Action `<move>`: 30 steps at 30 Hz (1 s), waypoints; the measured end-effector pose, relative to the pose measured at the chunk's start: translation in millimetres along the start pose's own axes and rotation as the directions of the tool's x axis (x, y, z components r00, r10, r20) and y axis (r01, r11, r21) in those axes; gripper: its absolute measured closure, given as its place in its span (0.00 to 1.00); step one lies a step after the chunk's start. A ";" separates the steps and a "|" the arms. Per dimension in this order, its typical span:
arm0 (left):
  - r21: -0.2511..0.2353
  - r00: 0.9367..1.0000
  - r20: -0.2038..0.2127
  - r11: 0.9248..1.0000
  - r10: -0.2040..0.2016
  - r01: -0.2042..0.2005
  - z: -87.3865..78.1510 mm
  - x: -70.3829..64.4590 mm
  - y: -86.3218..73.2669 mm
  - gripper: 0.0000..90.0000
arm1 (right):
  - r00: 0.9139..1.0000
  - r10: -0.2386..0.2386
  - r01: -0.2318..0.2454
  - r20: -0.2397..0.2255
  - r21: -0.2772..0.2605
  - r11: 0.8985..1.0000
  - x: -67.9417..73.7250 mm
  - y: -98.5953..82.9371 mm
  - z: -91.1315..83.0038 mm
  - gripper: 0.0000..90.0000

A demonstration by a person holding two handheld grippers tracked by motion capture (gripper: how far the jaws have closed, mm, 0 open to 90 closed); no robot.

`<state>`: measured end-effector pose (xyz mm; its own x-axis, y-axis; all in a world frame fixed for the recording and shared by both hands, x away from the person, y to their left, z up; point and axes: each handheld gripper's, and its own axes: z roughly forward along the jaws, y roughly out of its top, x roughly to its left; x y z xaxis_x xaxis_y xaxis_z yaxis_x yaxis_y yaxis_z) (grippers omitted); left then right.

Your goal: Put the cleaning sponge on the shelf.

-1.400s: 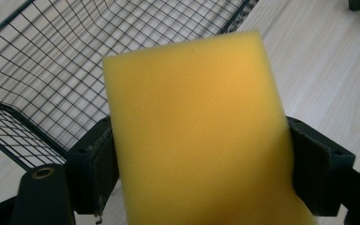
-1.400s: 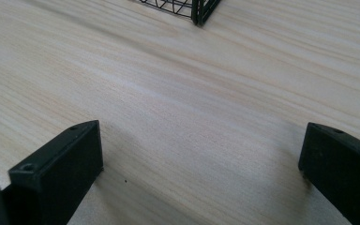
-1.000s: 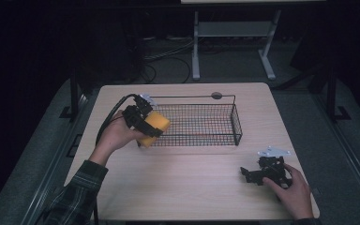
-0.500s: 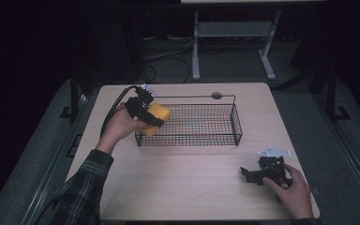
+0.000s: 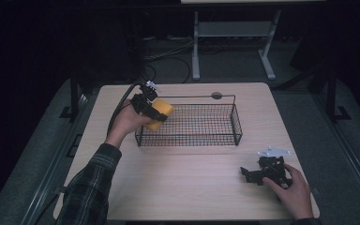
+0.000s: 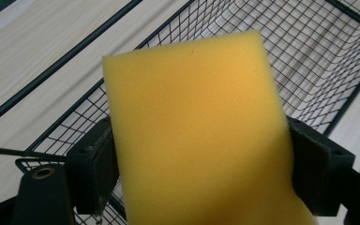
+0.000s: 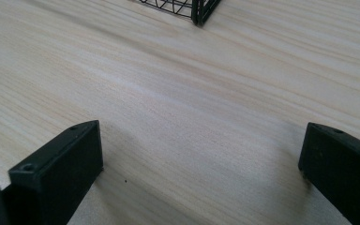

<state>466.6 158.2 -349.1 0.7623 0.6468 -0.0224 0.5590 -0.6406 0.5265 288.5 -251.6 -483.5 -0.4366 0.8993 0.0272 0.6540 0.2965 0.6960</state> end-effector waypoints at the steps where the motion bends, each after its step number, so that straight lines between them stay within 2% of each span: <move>1: -0.001 1.000 -0.003 1.000 -0.001 0.001 1.6 0.1 0.0 0.22 | 1.000 0.000 0.000 0.000 0.000 1.000 0.0 0.0 0.0 0.00; 8: 0.006 1.000 -0.023 1.000 -0.018 0.018 17.4 3.0 -1.4 0.22 | 1.000 0.000 0.000 0.000 0.000 1.000 0.0 0.0 0.0 0.00; 12: 0.011 0.999 -0.022 0.999 -0.040 0.041 27.0 7.0 -3.9 0.22 | 1.000 0.000 0.000 0.000 0.000 1.000 0.0 0.0 0.0 0.00; 22: 0.044 0.999 -0.035 0.999 -0.007 0.008 40.7 11.1 -6.9 0.22 | 1.000 0.000 0.000 0.000 0.000 1.000 0.0 0.0 0.0 0.00; 25: 0.035 0.999 -0.032 0.999 -0.014 0.015 44.4 12.3 -10.2 0.22 | 1.000 0.000 0.000 0.000 0.000 1.000 0.0 0.0 0.0 0.00; 30: 0.055 1.000 -0.019 0.998 -0.025 0.026 52.3 14.3 -17.2 0.22 | 1.000 0.000 0.000 0.000 0.000 1.000 0.0 0.0 0.0 0.00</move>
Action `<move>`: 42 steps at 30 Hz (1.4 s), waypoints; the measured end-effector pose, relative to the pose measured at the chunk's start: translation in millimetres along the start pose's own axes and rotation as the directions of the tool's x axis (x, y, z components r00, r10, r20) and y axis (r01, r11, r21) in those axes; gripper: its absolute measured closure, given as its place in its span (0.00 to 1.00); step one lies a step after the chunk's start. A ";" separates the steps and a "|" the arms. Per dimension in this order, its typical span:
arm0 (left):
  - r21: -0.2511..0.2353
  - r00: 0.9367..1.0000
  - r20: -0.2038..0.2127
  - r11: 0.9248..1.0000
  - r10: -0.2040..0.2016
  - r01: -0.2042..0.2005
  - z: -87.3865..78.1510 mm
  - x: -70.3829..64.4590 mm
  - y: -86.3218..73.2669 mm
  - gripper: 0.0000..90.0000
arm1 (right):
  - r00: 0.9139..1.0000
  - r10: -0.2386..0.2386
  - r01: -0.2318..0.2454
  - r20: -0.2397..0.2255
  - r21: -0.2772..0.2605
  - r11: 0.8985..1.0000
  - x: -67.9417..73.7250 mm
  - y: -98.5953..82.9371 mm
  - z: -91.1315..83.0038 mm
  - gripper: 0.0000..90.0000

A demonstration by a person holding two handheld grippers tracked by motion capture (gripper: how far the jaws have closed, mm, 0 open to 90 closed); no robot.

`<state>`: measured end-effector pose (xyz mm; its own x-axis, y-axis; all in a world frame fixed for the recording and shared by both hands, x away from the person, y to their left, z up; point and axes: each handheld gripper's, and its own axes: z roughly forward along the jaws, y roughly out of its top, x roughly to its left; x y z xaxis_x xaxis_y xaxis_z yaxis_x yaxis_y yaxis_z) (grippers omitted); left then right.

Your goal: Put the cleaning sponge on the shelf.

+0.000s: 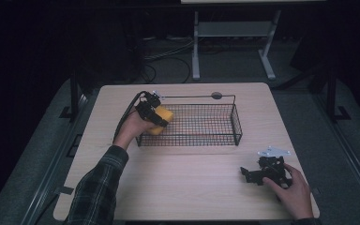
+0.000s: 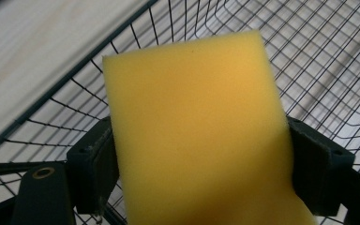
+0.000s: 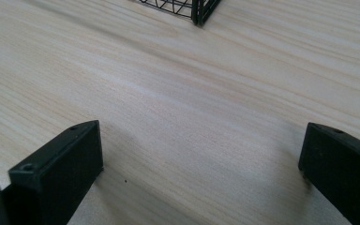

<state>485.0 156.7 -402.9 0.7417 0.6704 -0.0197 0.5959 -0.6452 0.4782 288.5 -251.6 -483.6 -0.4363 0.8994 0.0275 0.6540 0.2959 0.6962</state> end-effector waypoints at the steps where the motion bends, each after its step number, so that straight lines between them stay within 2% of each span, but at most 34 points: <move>1: -0.002 1.000 -0.001 1.000 -0.002 0.002 1.3 0.1 -1.2 0.22 | 1.000 0.000 0.000 0.000 0.000 1.000 0.0 0.0 0.0 0.00; 10: 0.030 1.000 0.006 0.999 0.012 -0.012 8.7 1.1 -6.7 0.22 | 1.000 0.000 0.000 0.000 0.000 1.000 0.0 0.0 0.0 0.00; 13: 0.022 1.000 0.009 1.000 0.012 -0.013 8.0 0.8 -6.6 0.22 | 1.000 0.000 0.000 0.000 0.000 1.000 0.0 0.0 0.0 0.00; 22: 0.043 1.000 0.009 0.999 0.029 -0.029 9.8 -1.2 -6.9 0.22 | 1.000 0.000 0.000 0.000 0.000 1.000 0.0 0.0 0.0 0.00; 42: 0.061 1.000 0.001 0.998 0.023 -0.023 11.4 -1.7 -5.5 0.16 | 1.000 0.000 0.000 0.000 0.000 1.000 0.0 0.0 0.0 0.00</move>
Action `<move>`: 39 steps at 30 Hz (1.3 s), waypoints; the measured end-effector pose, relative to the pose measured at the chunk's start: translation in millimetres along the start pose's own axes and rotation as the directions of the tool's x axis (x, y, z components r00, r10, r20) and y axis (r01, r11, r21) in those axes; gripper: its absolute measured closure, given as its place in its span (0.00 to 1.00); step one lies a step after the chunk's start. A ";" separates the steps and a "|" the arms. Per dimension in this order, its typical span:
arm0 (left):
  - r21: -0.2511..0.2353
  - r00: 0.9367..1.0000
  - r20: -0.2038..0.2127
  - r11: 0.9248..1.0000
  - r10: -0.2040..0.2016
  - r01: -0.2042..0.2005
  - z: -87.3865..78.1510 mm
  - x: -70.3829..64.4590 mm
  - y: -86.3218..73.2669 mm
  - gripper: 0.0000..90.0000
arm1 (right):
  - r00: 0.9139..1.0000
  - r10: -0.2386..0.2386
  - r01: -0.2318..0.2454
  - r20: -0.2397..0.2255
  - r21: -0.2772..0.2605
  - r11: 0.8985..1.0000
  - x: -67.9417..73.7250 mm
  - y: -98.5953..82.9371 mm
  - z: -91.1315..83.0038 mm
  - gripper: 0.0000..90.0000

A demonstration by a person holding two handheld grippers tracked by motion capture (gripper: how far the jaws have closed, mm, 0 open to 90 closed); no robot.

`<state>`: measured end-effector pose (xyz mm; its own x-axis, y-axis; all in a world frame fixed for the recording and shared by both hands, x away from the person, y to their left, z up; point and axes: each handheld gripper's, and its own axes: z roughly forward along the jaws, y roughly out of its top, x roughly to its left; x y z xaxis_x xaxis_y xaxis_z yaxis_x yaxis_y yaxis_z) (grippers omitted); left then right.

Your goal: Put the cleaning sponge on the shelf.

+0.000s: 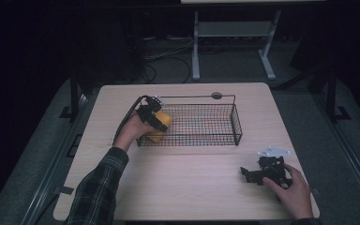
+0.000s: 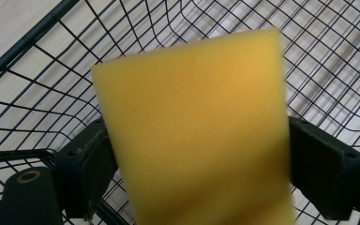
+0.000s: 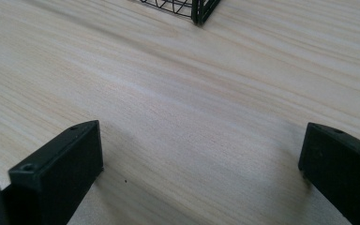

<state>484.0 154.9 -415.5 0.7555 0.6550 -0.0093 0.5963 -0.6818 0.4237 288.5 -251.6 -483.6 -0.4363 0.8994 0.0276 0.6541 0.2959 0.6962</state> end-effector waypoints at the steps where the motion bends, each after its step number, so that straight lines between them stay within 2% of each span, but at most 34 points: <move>1: 0.000 1.000 -0.001 1.000 -0.002 0.002 0.1 0.1 0.0 0.16 | 1.000 0.000 0.000 0.000 0.000 1.000 0.0 0.0 0.0 0.00; 11: -0.013 1.000 -0.002 1.000 0.001 -0.001 -4.5 -0.1 0.5 0.15 | 1.000 0.000 0.000 0.000 0.000 1.000 0.0 0.0 0.0 0.00; 17: -0.060 1.000 0.009 0.998 -0.005 0.005 -20.7 -0.5 0.4 0.15 | 1.000 0.000 0.000 0.000 0.000 1.000 0.0 0.0 0.0 0.00; 27: -0.099 1.000 0.015 0.995 -0.002 0.004 -50.9 1.6 -5.3 0.15 | 1.000 0.000 0.000 0.000 0.000 1.000 0.0 0.0 0.0 0.00; 39: -0.161 1.000 0.003 0.987 -0.008 0.008 -77.9 -6.0 -26.4 0.15 | 1.000 -0.001 0.001 0.000 0.000 1.000 -0.1 0.0 0.0 0.00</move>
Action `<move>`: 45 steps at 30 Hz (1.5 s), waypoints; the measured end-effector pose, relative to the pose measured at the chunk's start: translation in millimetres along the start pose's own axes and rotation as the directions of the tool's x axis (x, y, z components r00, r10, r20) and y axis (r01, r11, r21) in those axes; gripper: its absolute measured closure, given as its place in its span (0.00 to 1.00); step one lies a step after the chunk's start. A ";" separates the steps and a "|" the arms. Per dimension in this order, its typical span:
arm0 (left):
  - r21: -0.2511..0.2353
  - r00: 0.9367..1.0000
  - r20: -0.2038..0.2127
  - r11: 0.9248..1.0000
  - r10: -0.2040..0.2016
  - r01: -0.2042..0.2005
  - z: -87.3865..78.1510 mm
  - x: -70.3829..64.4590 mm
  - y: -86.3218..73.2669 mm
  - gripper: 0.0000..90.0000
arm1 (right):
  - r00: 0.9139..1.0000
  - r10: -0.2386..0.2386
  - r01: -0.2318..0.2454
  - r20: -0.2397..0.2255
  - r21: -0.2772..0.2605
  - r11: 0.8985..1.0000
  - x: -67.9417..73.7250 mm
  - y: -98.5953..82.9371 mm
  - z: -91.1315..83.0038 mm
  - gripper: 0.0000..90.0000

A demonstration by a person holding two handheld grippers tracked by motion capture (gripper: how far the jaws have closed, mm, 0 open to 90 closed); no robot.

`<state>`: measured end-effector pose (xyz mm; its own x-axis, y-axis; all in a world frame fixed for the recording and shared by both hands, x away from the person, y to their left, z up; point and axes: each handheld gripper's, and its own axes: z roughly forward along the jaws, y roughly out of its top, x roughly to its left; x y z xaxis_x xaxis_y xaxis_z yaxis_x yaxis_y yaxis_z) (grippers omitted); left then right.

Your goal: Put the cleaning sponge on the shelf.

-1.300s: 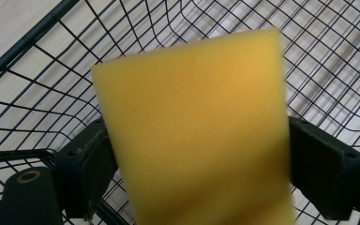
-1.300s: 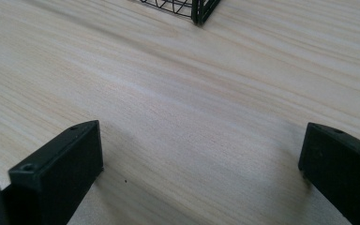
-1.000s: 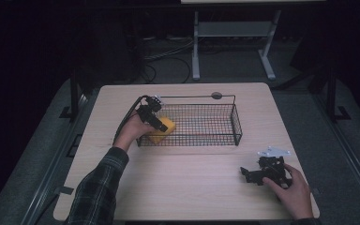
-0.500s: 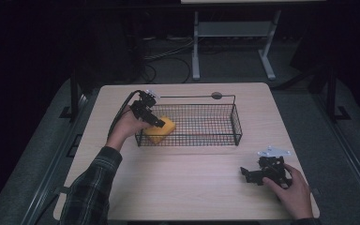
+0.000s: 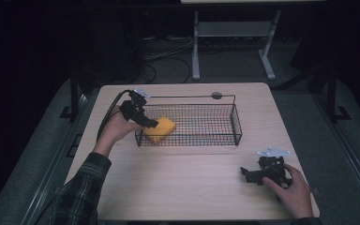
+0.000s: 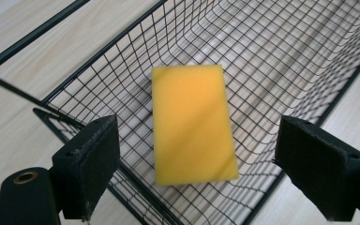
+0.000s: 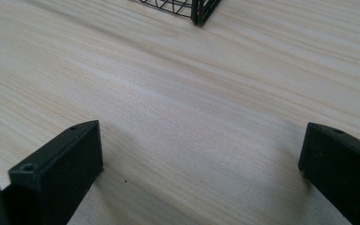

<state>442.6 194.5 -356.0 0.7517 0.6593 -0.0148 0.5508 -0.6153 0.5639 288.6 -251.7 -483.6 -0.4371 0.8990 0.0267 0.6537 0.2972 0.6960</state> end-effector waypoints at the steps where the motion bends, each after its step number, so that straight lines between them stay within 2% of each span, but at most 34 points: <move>1: -0.006 1.000 -0.002 1.000 0.003 -0.003 -2.4 -0.9 -1.9 0.15 | 1.000 0.000 0.000 0.000 0.000 1.000 0.0 0.0 0.0 0.00; 13: -0.063 1.000 -0.025 0.998 -0.006 0.005 -26.0 -19.2 -36.4 0.15 | 1.000 0.000 0.000 0.000 0.000 1.000 0.0 0.0 0.0 0.00; 22: -0.120 0.998 -0.041 0.992 -0.038 0.033 -43.1 -34.3 -74.0 0.16 | 1.000 0.000 0.000 -0.002 0.001 1.000 0.0 0.0 -0.2 0.00; 26: -0.128 0.998 -0.041 0.991 -0.052 0.046 -46.3 -39.5 -90.8 0.16 | 1.000 0.000 0.000 0.000 0.000 1.000 0.0 0.0 0.0 0.00; 31: -0.126 0.997 -0.051 0.990 -0.066 0.059 -46.6 -46.0 -110.4 0.16 | 1.000 0.000 0.000 0.000 0.000 1.000 0.0 0.0 0.0 0.00; 36: -0.156 0.994 -0.061 0.985 -0.086 0.076 -42.6 -53.3 -132.9 0.16 | 1.000 0.000 0.000 0.000 0.000 1.000 0.0 0.0 0.0 0.00; 40: -0.162 0.993 -0.084 0.984 -0.082 0.067 -34.9 -59.9 -147.2 0.16 | 1.000 0.000 0.000 0.000 0.000 1.000 0.0 0.0 0.0 0.00; 42: -0.135 0.994 -0.092 0.990 -0.061 0.048 -29.4 -63.8 -154.2 0.16 | 1.000 -0.001 0.001 0.000 0.000 1.000 0.0 0.0 0.0 0.00; 45: -0.100 0.995 -0.083 0.994 -0.060 0.051 -19.5 -69.1 -165.1 0.16 | 1.000 0.000 0.000 0.000 0.000 1.000 0.0 0.0 0.0 0.00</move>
<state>292.7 258.9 -432.0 0.6850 0.7283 0.0198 0.5495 -0.5343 0.6423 288.5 -251.6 -483.5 -0.4372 0.8990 0.0264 0.6537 0.2975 0.6958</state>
